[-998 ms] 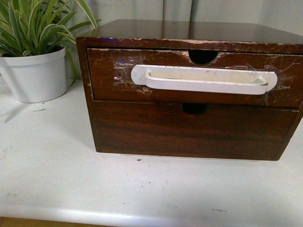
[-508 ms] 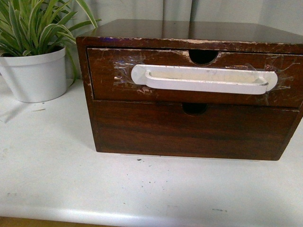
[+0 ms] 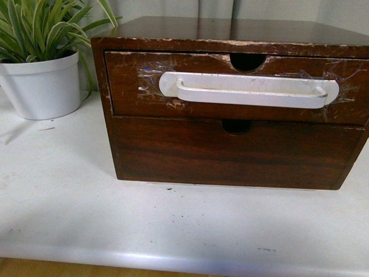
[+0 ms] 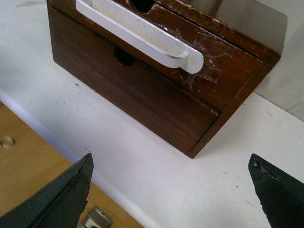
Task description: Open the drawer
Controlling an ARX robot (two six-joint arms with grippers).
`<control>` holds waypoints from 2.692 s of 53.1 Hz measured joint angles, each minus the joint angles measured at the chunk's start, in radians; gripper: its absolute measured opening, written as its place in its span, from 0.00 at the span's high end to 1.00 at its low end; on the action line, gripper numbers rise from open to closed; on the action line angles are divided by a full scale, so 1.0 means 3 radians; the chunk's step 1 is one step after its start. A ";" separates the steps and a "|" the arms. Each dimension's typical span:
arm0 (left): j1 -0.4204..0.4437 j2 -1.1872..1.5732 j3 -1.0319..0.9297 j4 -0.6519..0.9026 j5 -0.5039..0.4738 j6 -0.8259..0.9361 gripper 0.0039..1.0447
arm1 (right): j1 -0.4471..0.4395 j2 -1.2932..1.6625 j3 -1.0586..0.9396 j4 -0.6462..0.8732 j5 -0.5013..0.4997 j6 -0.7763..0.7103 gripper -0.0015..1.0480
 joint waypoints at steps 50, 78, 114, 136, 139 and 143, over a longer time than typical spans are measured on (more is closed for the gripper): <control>-0.1050 0.3029 0.2892 -0.1671 0.0553 0.2127 0.06 | 0.0430 0.2023 0.1845 -0.1170 0.0411 -0.1794 0.09; -0.1214 0.3737 0.3443 -0.1689 0.0313 0.2294 0.06 | 0.0028 0.2117 0.1954 -0.1392 0.0184 -0.2122 0.09; -0.1217 0.3839 0.3518 -0.1815 0.0285 0.2438 0.06 | 0.0832 0.2467 0.2036 -0.1026 0.0478 -0.1896 0.09; -0.1185 0.3839 0.3503 -0.1794 0.0276 0.2462 0.06 | 0.1155 0.2848 0.2174 -0.0757 0.0670 -0.1690 0.09; -0.1179 0.3839 0.3502 -0.1794 0.0275 0.2468 0.06 | 0.1183 0.2904 0.2179 -0.0741 0.0711 -0.1682 0.09; -0.1171 0.3839 0.3498 -0.1794 0.0281 0.2486 0.06 | 0.1204 0.2955 0.2192 -0.0732 0.0722 -0.1672 0.09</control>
